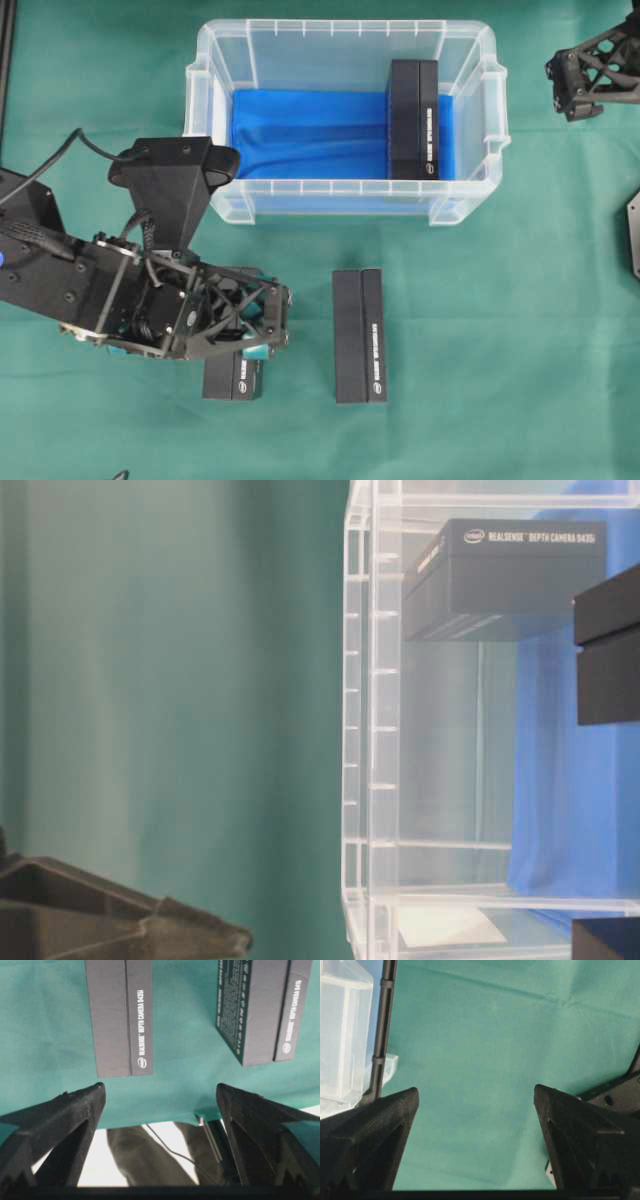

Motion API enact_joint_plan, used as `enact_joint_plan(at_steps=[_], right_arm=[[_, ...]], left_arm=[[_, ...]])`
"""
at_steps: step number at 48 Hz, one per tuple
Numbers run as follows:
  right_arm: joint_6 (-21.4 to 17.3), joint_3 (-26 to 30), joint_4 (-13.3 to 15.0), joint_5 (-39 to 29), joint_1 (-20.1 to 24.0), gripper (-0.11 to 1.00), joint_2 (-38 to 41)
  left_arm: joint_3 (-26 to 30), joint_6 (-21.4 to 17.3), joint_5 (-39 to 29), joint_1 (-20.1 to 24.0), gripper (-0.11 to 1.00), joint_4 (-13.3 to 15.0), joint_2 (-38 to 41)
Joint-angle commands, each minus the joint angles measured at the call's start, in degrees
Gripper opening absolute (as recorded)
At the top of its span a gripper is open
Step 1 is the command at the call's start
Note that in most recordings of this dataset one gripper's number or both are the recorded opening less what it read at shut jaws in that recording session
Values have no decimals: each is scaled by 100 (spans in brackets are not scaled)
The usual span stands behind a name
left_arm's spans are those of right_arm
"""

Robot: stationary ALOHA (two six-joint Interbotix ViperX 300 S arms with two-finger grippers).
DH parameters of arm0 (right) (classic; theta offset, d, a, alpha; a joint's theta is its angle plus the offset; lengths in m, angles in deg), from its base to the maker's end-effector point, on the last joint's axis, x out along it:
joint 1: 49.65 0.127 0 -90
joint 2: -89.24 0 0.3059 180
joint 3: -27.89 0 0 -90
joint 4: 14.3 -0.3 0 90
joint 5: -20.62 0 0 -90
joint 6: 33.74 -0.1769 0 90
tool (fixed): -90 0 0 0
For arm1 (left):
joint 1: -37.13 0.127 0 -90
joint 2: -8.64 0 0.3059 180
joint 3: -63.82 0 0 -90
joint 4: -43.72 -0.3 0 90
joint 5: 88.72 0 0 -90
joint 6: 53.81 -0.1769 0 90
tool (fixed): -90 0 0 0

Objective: Take out the box from the case.
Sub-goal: 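Carry the box forward and lower it onto the table left of the first box, then open the left gripper and withdraw it to the upper left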

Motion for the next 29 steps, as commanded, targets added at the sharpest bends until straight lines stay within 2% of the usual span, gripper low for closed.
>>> enact_joint_plan(at_steps=[1, 16, 29], right_arm=[[9, 97, 9, 0, 9, 90, -53], [18, 97, 9, 0, 9, 90, -62], [9, 97, 9, 0, 9, 90, -70]], left_arm=[[141, 0, -70, 18, 97, -18, -114], [-97, 18, -123, -35, 97, -26, -387], [-896, 97, -220, -229, 97, -26, -1169]])
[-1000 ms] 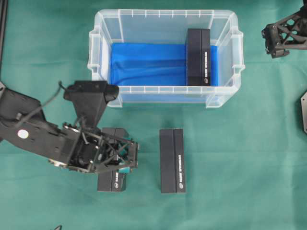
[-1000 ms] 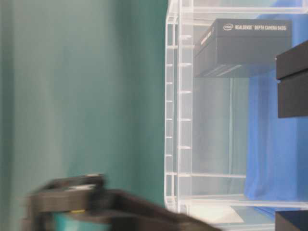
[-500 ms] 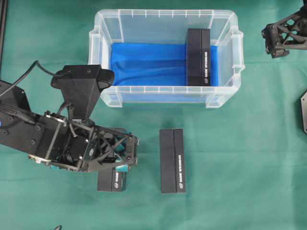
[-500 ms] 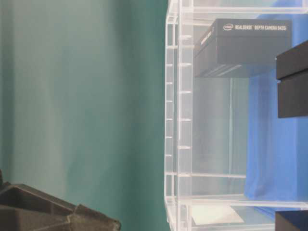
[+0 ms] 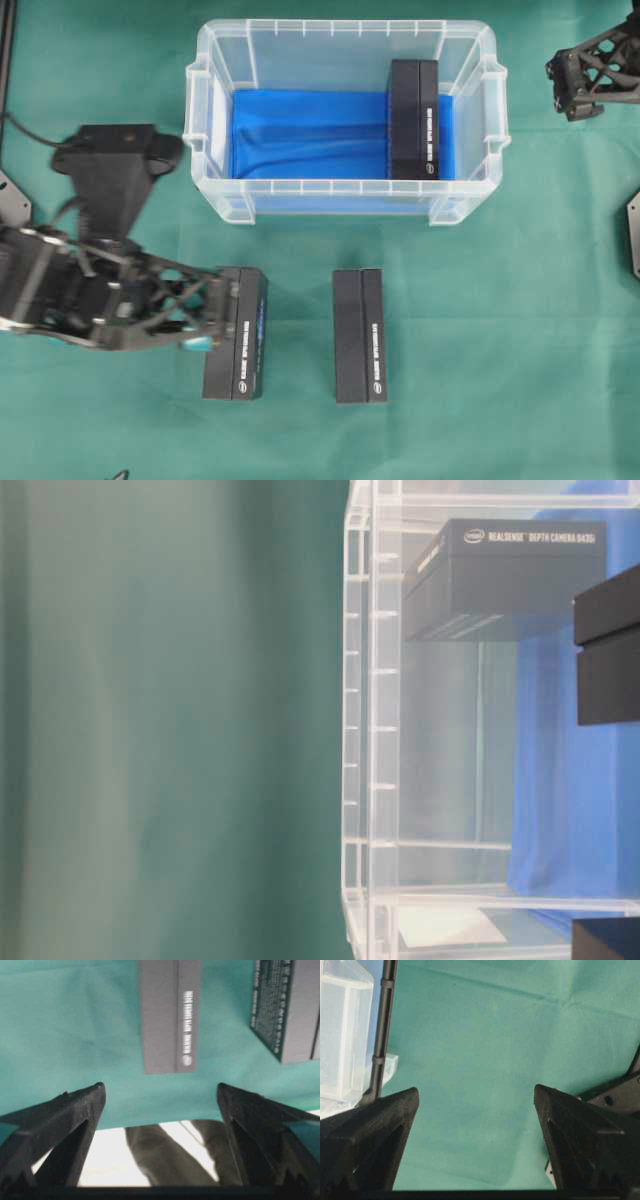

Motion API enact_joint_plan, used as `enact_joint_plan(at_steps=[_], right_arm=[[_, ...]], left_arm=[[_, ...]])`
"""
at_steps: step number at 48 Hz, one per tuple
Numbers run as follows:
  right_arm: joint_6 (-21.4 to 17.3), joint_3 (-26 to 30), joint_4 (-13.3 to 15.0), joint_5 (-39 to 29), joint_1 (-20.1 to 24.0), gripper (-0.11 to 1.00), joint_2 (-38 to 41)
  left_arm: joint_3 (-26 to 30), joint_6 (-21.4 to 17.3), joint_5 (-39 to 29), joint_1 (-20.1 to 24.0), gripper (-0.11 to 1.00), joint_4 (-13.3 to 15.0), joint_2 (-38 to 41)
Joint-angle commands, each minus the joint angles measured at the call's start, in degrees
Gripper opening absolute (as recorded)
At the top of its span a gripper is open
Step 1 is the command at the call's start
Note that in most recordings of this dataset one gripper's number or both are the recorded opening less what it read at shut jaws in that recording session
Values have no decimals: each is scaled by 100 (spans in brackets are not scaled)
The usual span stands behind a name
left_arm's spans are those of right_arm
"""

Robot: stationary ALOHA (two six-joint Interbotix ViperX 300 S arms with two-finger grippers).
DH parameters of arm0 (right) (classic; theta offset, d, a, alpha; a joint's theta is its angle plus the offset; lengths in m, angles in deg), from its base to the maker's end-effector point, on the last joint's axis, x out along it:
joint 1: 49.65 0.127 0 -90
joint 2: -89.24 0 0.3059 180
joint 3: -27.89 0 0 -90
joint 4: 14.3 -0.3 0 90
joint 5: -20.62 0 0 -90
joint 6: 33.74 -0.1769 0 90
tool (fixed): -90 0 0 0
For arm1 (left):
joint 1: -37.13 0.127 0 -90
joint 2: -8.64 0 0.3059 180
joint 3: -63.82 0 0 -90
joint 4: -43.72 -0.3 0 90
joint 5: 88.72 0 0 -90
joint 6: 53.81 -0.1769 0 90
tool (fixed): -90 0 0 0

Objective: Take out the box from the case.
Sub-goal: 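Open the left gripper and withdraw it to the upper left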

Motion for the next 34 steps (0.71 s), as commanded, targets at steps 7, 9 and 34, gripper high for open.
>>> enact_joint_plan(at_steps=[7, 9, 34], right_arm=[[-9, 97, 18, -35, 9, 90, -62], [-9, 88, 26, -53, 9, 90, -62], [-18, 88, 0, -185, 9, 90, -97]], left_arm=[[-615, 44, -35, -167, 97, -9, -809], [-721, 53, -35, -211, 97, -9, -923], [-1116, -62, -141, 0, 97, -18, -1380]])
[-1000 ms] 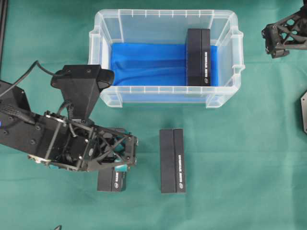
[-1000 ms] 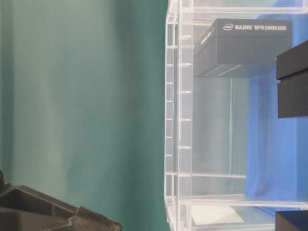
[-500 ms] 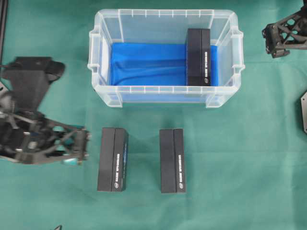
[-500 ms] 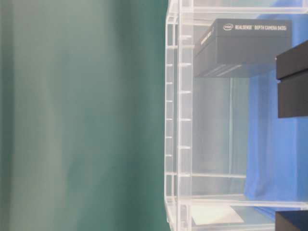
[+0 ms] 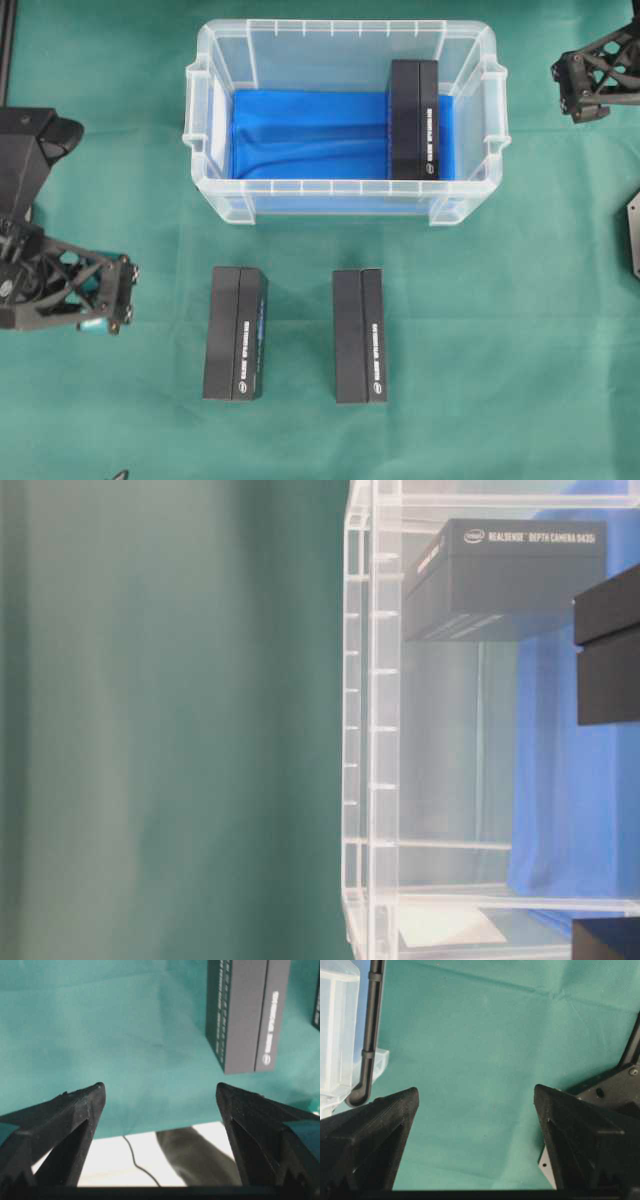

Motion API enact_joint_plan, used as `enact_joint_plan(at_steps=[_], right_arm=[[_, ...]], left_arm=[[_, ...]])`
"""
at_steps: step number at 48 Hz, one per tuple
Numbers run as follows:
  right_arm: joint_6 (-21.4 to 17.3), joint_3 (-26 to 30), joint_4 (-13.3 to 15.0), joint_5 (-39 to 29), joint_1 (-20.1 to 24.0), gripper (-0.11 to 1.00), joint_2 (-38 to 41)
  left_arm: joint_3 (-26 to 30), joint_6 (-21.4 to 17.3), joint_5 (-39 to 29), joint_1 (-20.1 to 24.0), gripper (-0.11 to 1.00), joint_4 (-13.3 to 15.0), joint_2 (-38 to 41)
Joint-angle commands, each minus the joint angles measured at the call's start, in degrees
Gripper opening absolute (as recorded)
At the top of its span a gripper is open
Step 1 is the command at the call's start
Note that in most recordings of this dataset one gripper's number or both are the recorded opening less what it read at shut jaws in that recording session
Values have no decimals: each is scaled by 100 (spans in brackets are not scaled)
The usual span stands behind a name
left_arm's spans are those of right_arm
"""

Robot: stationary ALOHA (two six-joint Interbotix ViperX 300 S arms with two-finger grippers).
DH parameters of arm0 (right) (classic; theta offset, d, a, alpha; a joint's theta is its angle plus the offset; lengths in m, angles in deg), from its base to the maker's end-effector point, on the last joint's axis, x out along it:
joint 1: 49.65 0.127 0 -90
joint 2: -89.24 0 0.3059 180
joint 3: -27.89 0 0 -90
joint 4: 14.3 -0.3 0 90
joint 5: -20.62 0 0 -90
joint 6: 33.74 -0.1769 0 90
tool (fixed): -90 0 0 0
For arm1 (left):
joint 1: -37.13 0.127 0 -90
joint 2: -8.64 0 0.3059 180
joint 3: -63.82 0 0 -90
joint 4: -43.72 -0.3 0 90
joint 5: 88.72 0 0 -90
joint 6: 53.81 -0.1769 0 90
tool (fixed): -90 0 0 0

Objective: Take out the box from the case.
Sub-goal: 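Open the left gripper and withdraw it to the upper left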

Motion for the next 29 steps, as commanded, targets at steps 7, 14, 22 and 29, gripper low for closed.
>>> enact_joint_plan(at_steps=[7, 14, 22, 29], right_arm=[[-18, 88, -9, -9, 18, 90, -62], [-18, 97, -18, -9, 18, 90, -53], [-26, 97, -18, -26, 18, 90, -62], [-35, 97, -26, -26, 18, 90, -53]], left_arm=[[35, -404, -141, 501, 97, -9, -264], [18, -826, -255, 1011, 97, -9, -369], [-26, -1564, -360, 1696, 97, 9, -475], [-44, -2259, -431, 2417, 97, 44, -536]])
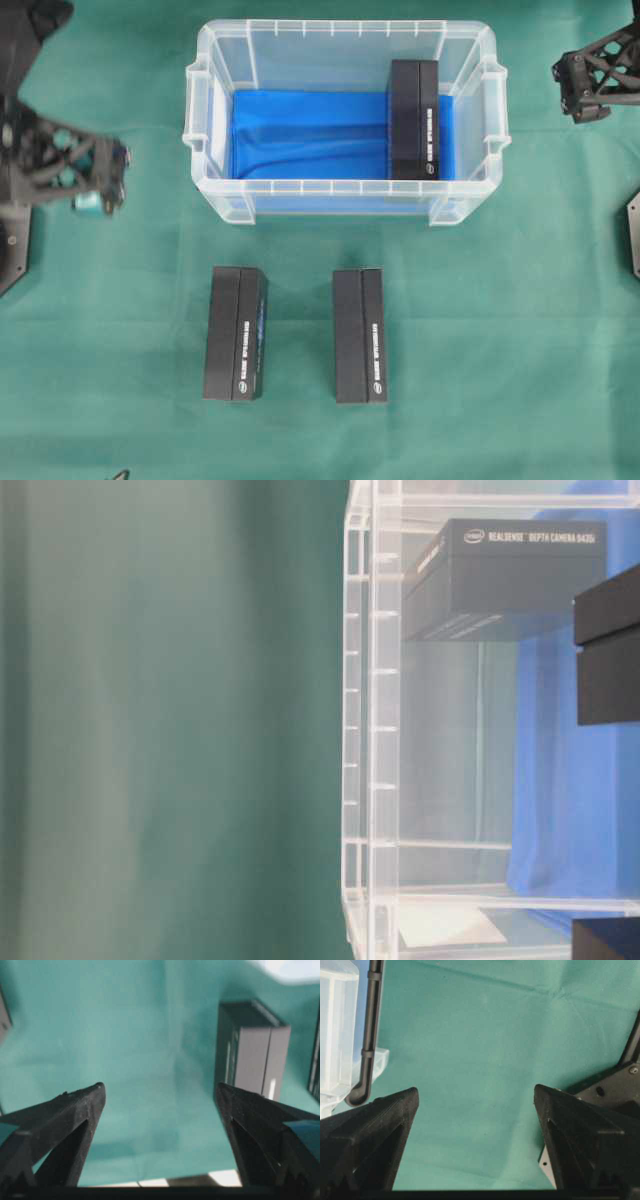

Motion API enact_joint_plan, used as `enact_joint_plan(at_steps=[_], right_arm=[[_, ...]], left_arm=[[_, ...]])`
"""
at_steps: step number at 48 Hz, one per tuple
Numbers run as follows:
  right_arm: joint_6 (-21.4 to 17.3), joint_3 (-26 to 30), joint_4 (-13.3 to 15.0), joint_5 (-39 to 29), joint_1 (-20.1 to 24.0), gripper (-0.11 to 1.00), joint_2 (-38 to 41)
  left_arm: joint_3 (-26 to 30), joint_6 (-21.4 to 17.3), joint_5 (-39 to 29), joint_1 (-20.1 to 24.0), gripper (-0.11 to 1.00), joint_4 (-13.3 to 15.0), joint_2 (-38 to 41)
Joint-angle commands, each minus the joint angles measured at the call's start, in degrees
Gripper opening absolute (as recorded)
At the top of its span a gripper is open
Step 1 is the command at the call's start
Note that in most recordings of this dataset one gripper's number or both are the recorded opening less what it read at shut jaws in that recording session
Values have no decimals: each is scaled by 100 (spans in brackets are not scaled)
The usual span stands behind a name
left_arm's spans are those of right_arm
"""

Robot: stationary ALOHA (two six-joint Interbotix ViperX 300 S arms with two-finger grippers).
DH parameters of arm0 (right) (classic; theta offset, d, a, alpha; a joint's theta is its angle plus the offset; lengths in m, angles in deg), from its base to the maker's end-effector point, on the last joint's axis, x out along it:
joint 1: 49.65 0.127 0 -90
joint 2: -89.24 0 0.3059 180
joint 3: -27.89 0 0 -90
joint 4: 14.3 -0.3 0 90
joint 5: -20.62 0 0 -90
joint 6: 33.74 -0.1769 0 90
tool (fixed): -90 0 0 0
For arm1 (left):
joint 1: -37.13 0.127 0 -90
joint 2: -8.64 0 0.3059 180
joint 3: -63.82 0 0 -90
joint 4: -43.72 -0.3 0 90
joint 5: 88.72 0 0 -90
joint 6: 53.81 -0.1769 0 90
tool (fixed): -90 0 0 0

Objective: Take out the box from the case.
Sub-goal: 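Open the left gripper and withdraw it to the upper left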

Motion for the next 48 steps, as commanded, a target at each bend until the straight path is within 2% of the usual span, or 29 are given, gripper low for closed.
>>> enact_joint_plan(at_steps=[1, 9, 19, 48], right_arm=[[-9, 97, -9, -9, 18, 90, -44], [-114, 97, -9, -9, 18, 90, -53], [-149, 97, -9, -9, 18, 90, -44], [-141, 97, -9, 0, 18, 90, -53]], left_arm=[[53, -299, -44, 396, 97, 18, -97], [44, -1002, -62, 1011, 97, 18, -114], [44, -1477, -88, 1459, 97, 18, -123], [35, -1547, -97, 1538, 97, 26, -97]])
